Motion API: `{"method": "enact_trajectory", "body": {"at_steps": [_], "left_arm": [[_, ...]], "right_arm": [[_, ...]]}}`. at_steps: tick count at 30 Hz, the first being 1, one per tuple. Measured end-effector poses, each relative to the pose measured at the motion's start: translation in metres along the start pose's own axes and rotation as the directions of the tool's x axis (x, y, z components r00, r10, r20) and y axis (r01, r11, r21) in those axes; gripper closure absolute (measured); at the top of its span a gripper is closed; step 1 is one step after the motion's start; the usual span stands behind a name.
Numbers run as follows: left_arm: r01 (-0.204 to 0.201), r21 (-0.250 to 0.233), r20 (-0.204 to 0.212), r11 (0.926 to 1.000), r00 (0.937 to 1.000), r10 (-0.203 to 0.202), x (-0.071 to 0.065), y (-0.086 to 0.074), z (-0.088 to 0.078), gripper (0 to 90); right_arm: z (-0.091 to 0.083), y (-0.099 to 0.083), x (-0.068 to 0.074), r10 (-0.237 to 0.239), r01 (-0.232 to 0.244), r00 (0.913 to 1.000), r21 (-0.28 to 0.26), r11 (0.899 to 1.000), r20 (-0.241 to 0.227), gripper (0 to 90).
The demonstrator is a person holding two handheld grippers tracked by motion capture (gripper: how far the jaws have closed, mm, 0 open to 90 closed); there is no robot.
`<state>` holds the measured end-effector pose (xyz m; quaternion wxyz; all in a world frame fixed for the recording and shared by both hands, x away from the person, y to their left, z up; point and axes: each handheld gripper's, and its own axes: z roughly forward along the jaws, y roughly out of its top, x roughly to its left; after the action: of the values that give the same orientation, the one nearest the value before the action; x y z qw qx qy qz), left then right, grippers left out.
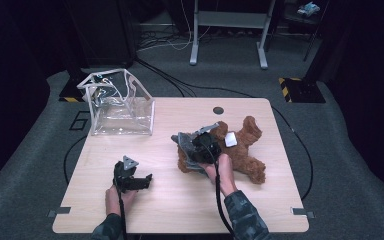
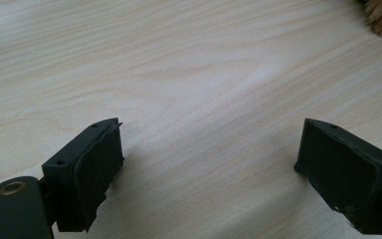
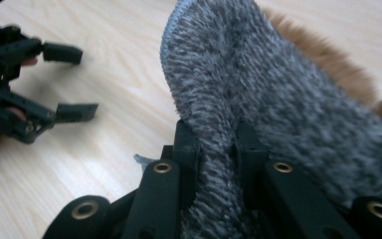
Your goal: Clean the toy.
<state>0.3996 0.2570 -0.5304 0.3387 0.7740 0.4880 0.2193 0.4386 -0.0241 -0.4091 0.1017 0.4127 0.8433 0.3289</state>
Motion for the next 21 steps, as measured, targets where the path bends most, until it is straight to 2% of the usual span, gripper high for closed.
{"method": "enact_trajectory", "body": {"at_steps": [7,13,16,17,19,21], "left_arm": [[-0.002,0.006,0.004,1.0,1.0,0.002,0.0,0.0,0.0,10.7],[-0.002,0.005,0.004,1.0,1.0,0.002,0.0,0.0,0.0,10.7],[-0.002,0.005,0.005,1.0,1.0,0.002,0.0,0.0,0.0,10.7],[-0.003,0.005,0.004,1.0,1.0,0.003,0.0,0.0,0.0,10.7],[-0.002,0.002,0.001,1.0,1.0,0.002,0.0,0.0,0.0,10.8],[-0.002,0.0,0.0,1.0,1.0,0.002,0.0,0.0,0.0,10.9]], "right_arm": [[0.019,-0.014,0.012,-0.007,0.009,0.9995,0.049,0.999,-0.032,77.0],[0.038,-0.031,0.017,0.012,-0.007,0.9984,0.095,0.995,-0.055,77.0],[0.046,-0.041,0.015,0.03,-0.024,0.998,0.11,0.994,-0.056,76.9],[0.048,-0.043,0.015,0.049,-0.042,0.9969,0.109,0.993,-0.061,76.9],[0.046,-0.045,0.014,0.063,-0.055,0.996,0.121,0.991,-0.063,76.9],[0.039,-0.043,0.012,0.043,-0.036,0.9966,0.095,0.995,-0.07,76.8]]}}
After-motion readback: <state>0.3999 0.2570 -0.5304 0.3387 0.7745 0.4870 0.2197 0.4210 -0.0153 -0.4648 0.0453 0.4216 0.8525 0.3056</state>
